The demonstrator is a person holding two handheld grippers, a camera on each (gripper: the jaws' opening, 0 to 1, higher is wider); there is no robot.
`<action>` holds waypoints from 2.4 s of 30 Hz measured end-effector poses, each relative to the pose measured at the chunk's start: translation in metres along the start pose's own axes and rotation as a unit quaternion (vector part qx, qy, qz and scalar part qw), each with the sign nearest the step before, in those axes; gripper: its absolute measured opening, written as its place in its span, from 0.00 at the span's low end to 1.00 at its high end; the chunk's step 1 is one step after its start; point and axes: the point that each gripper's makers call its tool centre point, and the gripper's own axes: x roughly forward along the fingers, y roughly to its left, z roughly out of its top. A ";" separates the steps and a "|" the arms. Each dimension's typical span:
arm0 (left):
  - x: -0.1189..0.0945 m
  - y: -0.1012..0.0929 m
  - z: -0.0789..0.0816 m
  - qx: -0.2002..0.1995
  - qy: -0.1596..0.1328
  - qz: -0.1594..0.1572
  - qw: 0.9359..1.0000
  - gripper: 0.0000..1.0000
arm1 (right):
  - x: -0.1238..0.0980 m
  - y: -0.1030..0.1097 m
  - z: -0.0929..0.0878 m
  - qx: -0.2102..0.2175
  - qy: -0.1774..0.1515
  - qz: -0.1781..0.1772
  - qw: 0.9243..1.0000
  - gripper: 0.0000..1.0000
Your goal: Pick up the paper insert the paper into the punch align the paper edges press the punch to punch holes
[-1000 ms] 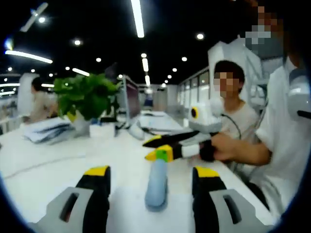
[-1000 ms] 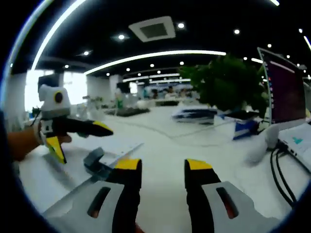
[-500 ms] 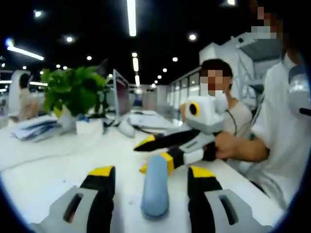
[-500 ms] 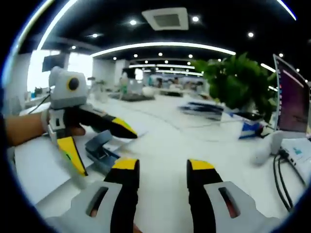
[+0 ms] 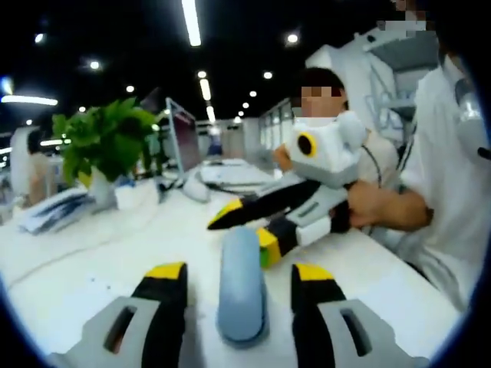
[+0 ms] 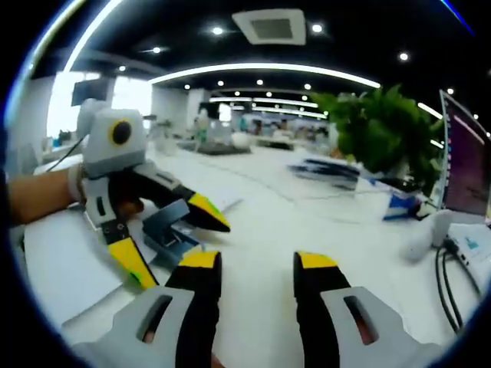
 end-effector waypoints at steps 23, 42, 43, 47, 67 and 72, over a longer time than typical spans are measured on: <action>-0.001 -0.040 0.004 -0.019 -0.010 -0.001 1.000 0.30 | 0.006 -0.007 0.000 0.009 -0.006 0.006 1.000 0.39; -0.003 -0.037 0.004 -0.026 -0.010 0.000 1.000 0.27 | -0.011 0.049 0.083 -0.054 -0.123 0.067 0.989 0.05; -0.003 -0.036 0.004 -0.026 -0.010 0.000 1.000 0.27 | -0.009 0.052 0.084 -0.059 -0.128 0.068 0.988 0.05; -0.003 -0.037 0.003 -0.026 -0.010 0.001 1.000 0.26 | -0.001 0.060 0.088 -0.072 -0.139 0.067 0.985 0.04; -0.001 -0.036 0.002 -0.028 -0.008 0.001 1.000 0.25 | 0.011 0.048 0.052 0.015 -0.065 0.080 0.995 0.02; -0.001 -0.037 0.002 -0.027 -0.008 0.001 1.000 0.25 | 0.011 0.050 0.032 0.042 -0.051 0.094 0.993 0.02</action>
